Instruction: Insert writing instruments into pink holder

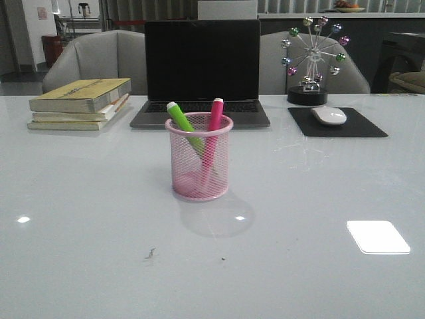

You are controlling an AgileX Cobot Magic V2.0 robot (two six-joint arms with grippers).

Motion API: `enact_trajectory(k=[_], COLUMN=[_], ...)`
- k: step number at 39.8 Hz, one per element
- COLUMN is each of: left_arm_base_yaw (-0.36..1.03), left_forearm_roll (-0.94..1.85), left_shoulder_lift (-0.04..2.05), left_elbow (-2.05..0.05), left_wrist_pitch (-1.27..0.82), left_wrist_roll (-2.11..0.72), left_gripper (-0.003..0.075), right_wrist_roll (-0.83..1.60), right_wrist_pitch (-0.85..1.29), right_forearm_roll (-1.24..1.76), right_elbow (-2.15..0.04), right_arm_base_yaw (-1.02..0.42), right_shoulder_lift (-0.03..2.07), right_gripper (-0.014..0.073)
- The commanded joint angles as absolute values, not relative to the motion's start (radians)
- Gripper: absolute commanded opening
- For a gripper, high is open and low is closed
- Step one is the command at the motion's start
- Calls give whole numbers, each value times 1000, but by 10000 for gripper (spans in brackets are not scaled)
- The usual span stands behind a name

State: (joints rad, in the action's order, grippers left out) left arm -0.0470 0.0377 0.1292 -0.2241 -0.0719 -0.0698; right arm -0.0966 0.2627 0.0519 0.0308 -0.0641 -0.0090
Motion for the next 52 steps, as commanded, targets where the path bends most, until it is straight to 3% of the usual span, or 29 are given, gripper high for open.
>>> enact_trajectory(k=[1,6,23,52], left_arm_base_yaw=[-50,-50,-50,-50], left_forearm_roll=[87,98,157,157], left_shoulder_lift=[57,-30,-26,-26], left_elbow=[-207,-148,10,8], left_wrist_pitch=[17,0,-35,-86], left_wrist_roll=[-61,-61,-61,-61], left_gripper=[101,101,101,101], right_wrist_roll=[-95,-95,-95,-95], right_wrist_pitch=[183,183,183,183], right_forearm_roll=[52,52,52,52], right_elbow=[32,32,32,32], right_arm_base_yaw=[-66,-66,-66,-66], right_shoulder_lift=[-1,-1,-1,-1], right_gripper=[58,58,58,58])
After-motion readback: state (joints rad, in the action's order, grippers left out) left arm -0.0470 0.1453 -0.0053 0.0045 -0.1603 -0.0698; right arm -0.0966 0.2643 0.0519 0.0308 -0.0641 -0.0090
